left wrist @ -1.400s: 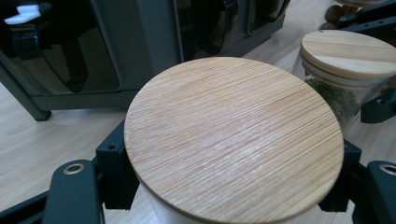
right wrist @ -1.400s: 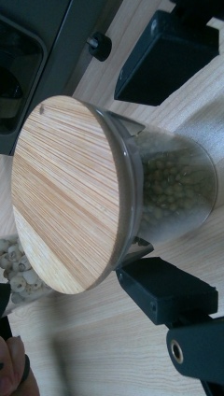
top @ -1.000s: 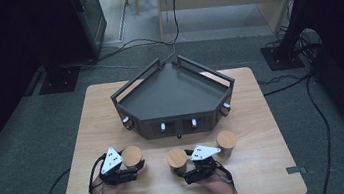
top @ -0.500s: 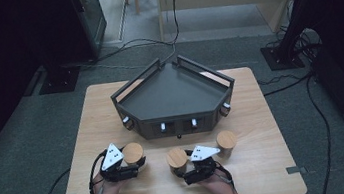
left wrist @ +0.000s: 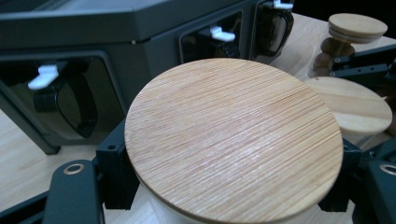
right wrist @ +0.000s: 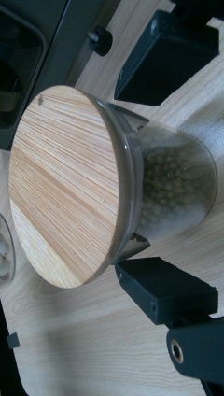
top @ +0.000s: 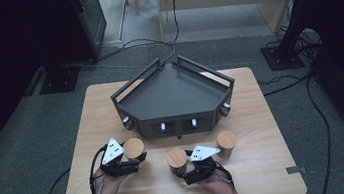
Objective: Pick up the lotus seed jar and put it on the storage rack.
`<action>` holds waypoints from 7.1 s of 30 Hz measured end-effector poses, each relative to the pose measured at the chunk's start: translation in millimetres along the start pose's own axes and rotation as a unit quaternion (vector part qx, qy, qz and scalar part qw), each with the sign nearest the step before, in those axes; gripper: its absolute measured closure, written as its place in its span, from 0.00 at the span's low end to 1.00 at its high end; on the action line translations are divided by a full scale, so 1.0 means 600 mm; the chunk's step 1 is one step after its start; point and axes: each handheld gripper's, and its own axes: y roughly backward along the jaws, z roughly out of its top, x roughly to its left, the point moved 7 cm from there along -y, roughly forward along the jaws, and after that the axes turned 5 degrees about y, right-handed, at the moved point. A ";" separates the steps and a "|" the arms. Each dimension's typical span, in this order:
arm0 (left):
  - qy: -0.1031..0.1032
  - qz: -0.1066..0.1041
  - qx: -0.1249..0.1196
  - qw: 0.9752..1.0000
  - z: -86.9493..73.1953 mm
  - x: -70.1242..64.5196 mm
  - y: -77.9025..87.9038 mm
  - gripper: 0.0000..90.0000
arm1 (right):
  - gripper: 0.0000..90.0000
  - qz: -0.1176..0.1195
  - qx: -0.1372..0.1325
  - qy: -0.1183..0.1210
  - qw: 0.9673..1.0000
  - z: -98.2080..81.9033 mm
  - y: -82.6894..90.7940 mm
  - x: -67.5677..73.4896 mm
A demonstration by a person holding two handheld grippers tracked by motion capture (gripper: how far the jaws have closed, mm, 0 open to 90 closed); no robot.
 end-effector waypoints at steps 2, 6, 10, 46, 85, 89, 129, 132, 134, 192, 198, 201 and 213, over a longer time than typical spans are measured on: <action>0.000 -0.001 -0.001 1.000 0.005 0.000 -0.001 0.28 | 0.17 0.000 -0.001 -0.001 1.000 0.000 0.000 0.000; -0.003 -0.002 0.000 1.000 0.014 -0.001 -0.003 0.28 | 0.17 0.000 -0.001 -0.001 1.000 0.000 0.000 -0.001; -0.008 -0.002 0.002 1.000 0.023 -0.003 -0.005 0.28 | 0.17 0.003 -0.001 0.000 1.000 0.000 0.000 -0.001; -0.018 -0.007 -0.009 1.000 0.103 0.013 -0.007 0.28 | 0.17 0.001 0.002 0.001 1.000 0.001 -0.001 0.001; -0.029 -0.006 -0.015 0.999 0.170 0.022 -0.014 0.28 | 0.17 -0.001 0.003 0.004 1.000 0.001 -0.001 0.003; -0.033 -0.005 -0.015 0.999 0.178 0.022 -0.014 0.28 | 0.17 -0.002 0.007 0.004 1.000 0.003 -0.002 0.003; -0.018 0.006 -0.025 0.999 0.228 0.058 -0.055 0.28 | 0.17 -0.001 0.008 0.006 1.000 0.003 -0.002 0.003; -0.016 0.009 -0.023 1.000 0.228 0.061 -0.063 0.28 | 0.17 0.000 0.008 0.006 1.000 0.003 -0.002 0.003; -0.015 0.011 -0.020 1.000 0.229 0.063 -0.067 0.28 | 0.17 0.000 0.008 0.006 1.000 0.003 -0.002 0.003; -0.001 0.038 -0.002 0.999 0.220 0.091 -0.171 0.28 | 0.17 0.000 0.009 0.005 1.000 0.003 -0.002 0.003; 0.004 0.034 -0.002 0.999 0.220 0.095 -0.173 0.28 | 0.17 0.000 0.009 0.005 1.000 0.003 -0.002 0.003; 0.006 0.032 -0.002 0.999 0.220 0.096 -0.173 0.28 | 0.17 0.000 0.009 0.005 1.000 0.003 -0.002 0.003; 0.011 0.031 0.010 0.999 0.223 0.100 -0.172 0.27 | 0.17 0.000 0.009 0.005 1.000 0.003 -0.002 0.002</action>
